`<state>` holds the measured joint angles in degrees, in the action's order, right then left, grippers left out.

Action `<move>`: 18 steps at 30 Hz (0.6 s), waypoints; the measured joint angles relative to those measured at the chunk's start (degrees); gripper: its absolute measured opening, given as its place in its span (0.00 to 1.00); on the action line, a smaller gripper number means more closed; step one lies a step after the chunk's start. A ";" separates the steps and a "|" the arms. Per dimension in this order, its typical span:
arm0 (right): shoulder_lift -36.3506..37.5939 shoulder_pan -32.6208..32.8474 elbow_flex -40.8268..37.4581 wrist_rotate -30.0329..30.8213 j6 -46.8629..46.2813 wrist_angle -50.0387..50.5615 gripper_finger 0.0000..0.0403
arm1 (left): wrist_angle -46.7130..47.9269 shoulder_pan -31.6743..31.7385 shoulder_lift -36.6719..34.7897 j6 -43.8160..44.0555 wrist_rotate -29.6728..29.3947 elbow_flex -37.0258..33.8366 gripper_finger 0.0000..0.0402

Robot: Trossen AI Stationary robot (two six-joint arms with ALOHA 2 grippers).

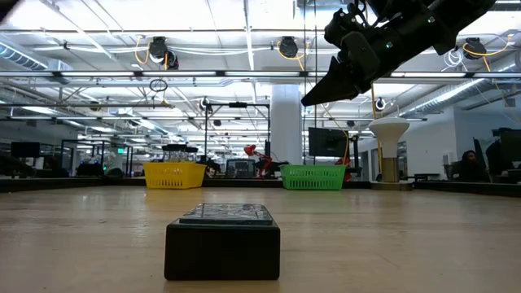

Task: Pick & Place Office items
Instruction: Put the black digital clock into the green bin

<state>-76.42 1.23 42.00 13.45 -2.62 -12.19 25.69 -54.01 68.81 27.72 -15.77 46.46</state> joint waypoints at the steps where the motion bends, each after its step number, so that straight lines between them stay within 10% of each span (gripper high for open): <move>1: 0.00 -0.01 0.00 0.00 0.00 0.00 0.00 | -5.78 2.30 -1.03 -4.59 1.97 -2.27 0.02; 6: 0.00 0.00 0.00 0.00 0.05 0.00 0.00 | -32.38 15.93 -3.15 -22.45 14.12 -15.24 0.03; 11: 0.00 0.02 -0.01 0.00 -0.98 -0.02 0.00 | -54.66 28.90 -1.64 -32.24 14.06 -25.27 0.03; 18: 0.02 1.64 -0.02 0.15 -0.75 -1.48 0.00 | -65.17 38.44 5.19 -32.86 21.69 -27.78 0.03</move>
<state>-76.40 2.87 41.98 13.61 -3.36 -13.67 -39.48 -15.57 74.00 -5.14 5.92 18.68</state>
